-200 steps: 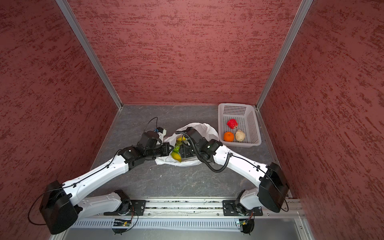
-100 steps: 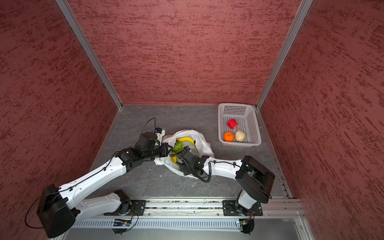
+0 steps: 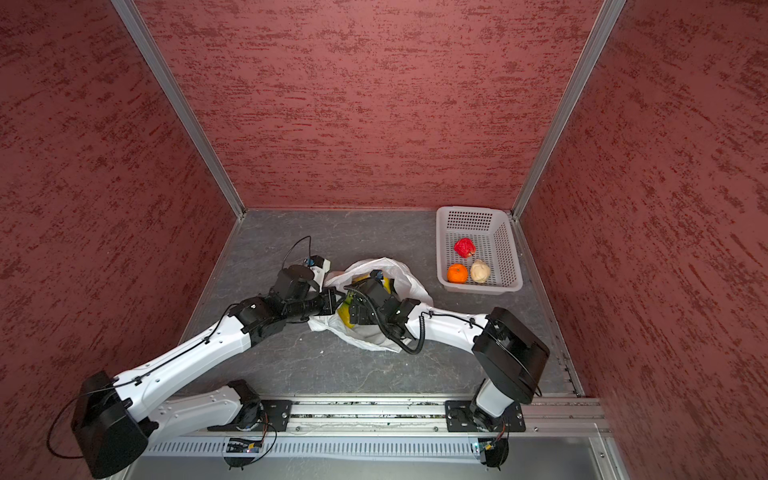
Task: Untie the knot of the plastic bag and take out the fruit
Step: 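Move the right gripper back over the open bag toward the fruit, then lower the right gripper into the bag and close on the green apple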
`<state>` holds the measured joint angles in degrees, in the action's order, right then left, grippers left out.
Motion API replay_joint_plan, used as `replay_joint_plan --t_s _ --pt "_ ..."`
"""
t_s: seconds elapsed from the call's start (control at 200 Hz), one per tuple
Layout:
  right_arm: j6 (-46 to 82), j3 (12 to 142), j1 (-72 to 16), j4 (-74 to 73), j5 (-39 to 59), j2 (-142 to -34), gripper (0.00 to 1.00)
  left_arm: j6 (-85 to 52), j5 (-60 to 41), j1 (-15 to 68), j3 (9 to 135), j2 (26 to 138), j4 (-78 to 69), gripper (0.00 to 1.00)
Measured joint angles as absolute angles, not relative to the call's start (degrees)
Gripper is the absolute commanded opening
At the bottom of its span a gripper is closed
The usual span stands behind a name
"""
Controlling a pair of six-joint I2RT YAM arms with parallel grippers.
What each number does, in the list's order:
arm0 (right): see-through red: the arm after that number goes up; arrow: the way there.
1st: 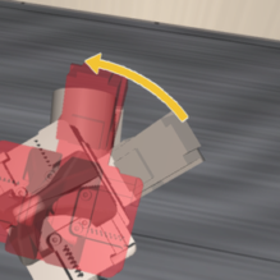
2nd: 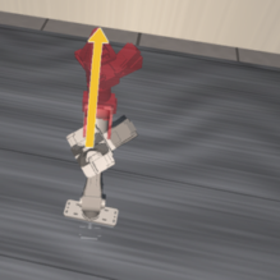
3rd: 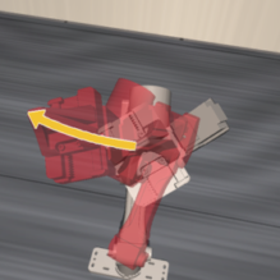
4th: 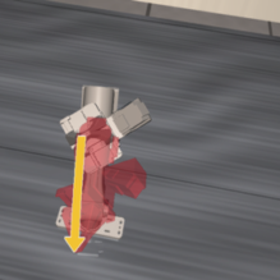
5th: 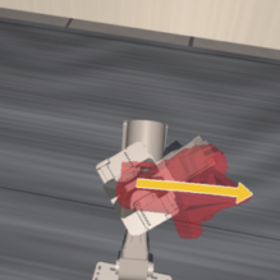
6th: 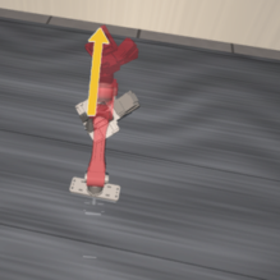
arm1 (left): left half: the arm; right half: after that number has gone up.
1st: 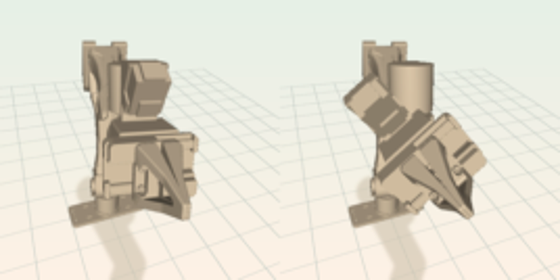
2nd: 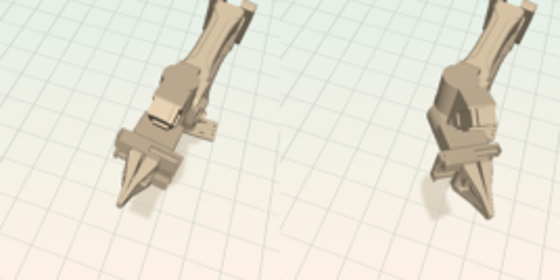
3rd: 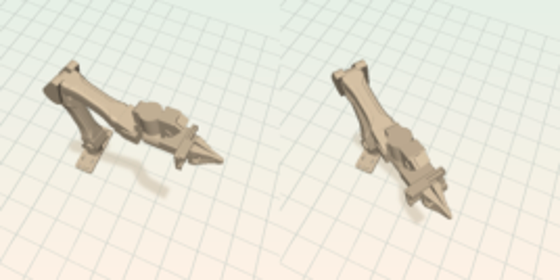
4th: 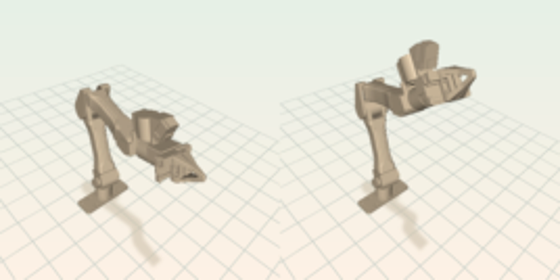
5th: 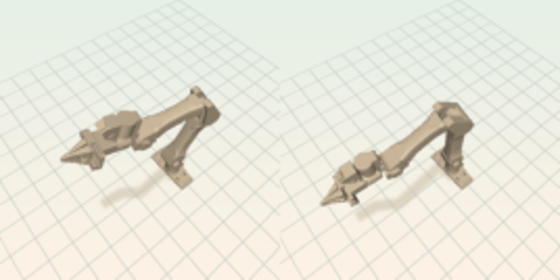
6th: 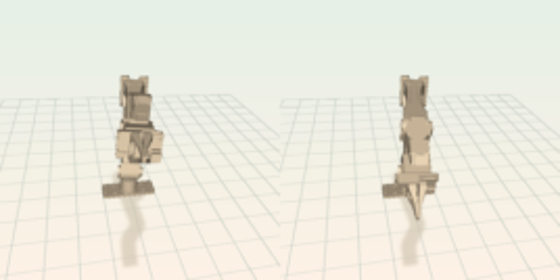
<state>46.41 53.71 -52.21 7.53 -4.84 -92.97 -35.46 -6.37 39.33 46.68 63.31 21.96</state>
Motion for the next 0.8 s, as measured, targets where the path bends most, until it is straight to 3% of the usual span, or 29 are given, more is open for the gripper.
replay_joint_plan --t_s 0.145,0.626,0.796 --pt "48.8 53.9 -51.4 3.7 -5.3 -96.1 0.98 -35.1 -6.3 39.3 46.7 63.3 22.0 0.00" --pt "51.5 61.6 -49.1 -4.6 -5.6 -106.2 0.98 -34.8 -6.4 39.3 46.7 63.4 22.0 0.00" --pt "52.8 63.0 -48.4 -4.9 -5.6 -110.3 0.82 -34.8 -6.4 39.3 46.7 63.4 22.0 0.00"
